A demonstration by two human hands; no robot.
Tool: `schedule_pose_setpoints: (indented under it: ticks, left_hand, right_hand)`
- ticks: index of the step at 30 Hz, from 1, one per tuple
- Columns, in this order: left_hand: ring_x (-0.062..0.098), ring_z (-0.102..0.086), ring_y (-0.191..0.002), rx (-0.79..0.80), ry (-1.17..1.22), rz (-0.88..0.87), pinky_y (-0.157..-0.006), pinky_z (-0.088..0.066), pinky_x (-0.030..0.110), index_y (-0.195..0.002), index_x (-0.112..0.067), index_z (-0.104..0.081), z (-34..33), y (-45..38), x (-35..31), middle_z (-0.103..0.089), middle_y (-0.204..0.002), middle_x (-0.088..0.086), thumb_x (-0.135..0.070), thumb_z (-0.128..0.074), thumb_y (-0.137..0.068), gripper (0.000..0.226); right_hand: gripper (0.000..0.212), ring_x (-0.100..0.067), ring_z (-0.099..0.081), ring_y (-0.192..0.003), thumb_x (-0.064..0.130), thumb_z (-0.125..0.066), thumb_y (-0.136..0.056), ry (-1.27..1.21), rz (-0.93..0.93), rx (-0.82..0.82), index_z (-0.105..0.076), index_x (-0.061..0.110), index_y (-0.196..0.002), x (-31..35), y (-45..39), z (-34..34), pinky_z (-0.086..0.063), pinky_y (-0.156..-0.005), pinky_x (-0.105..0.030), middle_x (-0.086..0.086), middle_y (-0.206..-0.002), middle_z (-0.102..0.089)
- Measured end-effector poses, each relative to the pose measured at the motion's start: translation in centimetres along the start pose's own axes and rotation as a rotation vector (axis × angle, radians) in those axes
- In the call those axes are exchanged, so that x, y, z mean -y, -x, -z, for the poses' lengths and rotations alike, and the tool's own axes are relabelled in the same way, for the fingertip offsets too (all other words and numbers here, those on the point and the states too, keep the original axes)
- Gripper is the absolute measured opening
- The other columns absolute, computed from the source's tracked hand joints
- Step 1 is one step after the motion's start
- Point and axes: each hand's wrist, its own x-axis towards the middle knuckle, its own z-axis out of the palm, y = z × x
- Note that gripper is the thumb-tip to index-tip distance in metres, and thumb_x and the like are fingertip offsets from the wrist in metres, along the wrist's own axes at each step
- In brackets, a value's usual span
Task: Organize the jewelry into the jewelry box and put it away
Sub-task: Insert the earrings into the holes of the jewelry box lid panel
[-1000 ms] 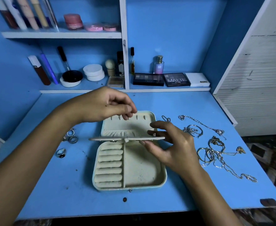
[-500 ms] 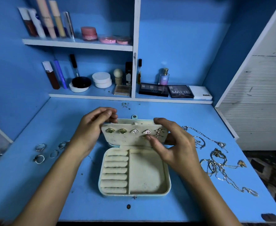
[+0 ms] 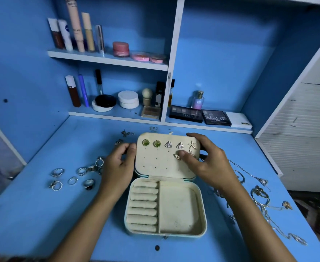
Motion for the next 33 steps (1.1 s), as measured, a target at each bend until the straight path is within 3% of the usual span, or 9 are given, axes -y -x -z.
schedule_pose_setpoints:
  ticks: [4, 8, 13, 17, 28, 33]
  left_hand:
    - [0.005, -0.062, -0.082, -0.014, -0.108, -0.071, -0.069, -0.043, 0.012, -0.089, -0.019, -0.068, -0.2, -0.2, 0.9, -0.069, -0.089, -0.006, -0.022, -0.058, -0.097, 0.013]
    - [0.001, -0.060, -0.085, -0.030, -0.173, -0.123, -0.071, -0.039, 0.004, -0.090, -0.014, -0.071, -0.3, -0.4, 1.3, -0.065, -0.090, -0.007, -0.014, -0.062, -0.094, 0.010]
    - [0.002, -0.061, -0.082, -0.046, -0.187, -0.128, -0.069, -0.040, 0.004, -0.088, -0.011, -0.075, -0.3, -0.4, 1.5, -0.066, -0.087, -0.006, -0.011, -0.066, -0.091, 0.009]
    - [0.004, -0.062, -0.082, -0.047, -0.184, -0.119, -0.069, -0.044, 0.009, -0.086, -0.014, -0.076, -0.3, -0.4, 1.6, -0.068, -0.086, -0.006, -0.011, -0.068, -0.089, 0.009]
    - [-0.003, -0.059, -0.087, -0.051, -0.212, -0.126, -0.069, -0.038, 0.001, -0.085, -0.013, -0.075, -0.3, -0.4, 1.6, -0.068, -0.084, -0.006, -0.013, -0.069, -0.088, 0.007]
    - [-0.002, -0.060, -0.085, -0.057, -0.201, -0.124, -0.069, -0.039, 0.002, -0.084, -0.012, -0.075, -0.3, -0.4, 1.6, -0.068, -0.083, -0.005, -0.012, -0.069, -0.088, 0.007]
  right_hand:
    - [0.039, -0.003, -0.067, -0.093, 0.056, -0.074, -0.081, 0.103, -0.081, 0.019, -0.063, 0.042, -0.116, -0.6, -1.1, -0.1, -0.058, -0.084, -0.032, 0.019, -0.108, -0.068]
    - [0.019, -0.007, -0.061, -0.095, 0.051, -0.064, -0.090, 0.191, -0.098, -0.001, -0.068, 0.035, -0.099, -0.9, -1.9, -0.5, -0.053, -0.084, -0.031, 0.010, -0.106, -0.064]
    - [0.026, -0.006, -0.055, -0.087, 0.044, -0.051, -0.100, 0.313, -0.134, 0.022, -0.066, 0.028, -0.086, -1.0, -2.9, -0.9, -0.037, -0.077, -0.025, 0.005, -0.101, -0.059]
    - [0.044, -0.017, -0.049, -0.075, 0.041, -0.045, -0.103, 0.379, -0.146, 0.022, -0.052, 0.017, -0.067, -1.2, -3.4, -1.2, -0.036, -0.063, -0.025, -0.001, -0.079, -0.055]
    - [0.055, -0.007, -0.040, -0.049, 0.038, -0.049, -0.102, 0.481, -0.134, 0.029, -0.044, 0.015, -0.053, -0.5, -5.4, -1.0, -0.035, -0.052, -0.014, 0.009, -0.041, -0.043]
    - [0.052, -0.007, -0.042, -0.049, 0.039, -0.050, -0.102, 0.472, -0.113, 0.027, -0.046, 0.017, -0.055, -0.8, -5.5, -1.1, -0.035, -0.052, -0.014, 0.012, -0.040, -0.044]
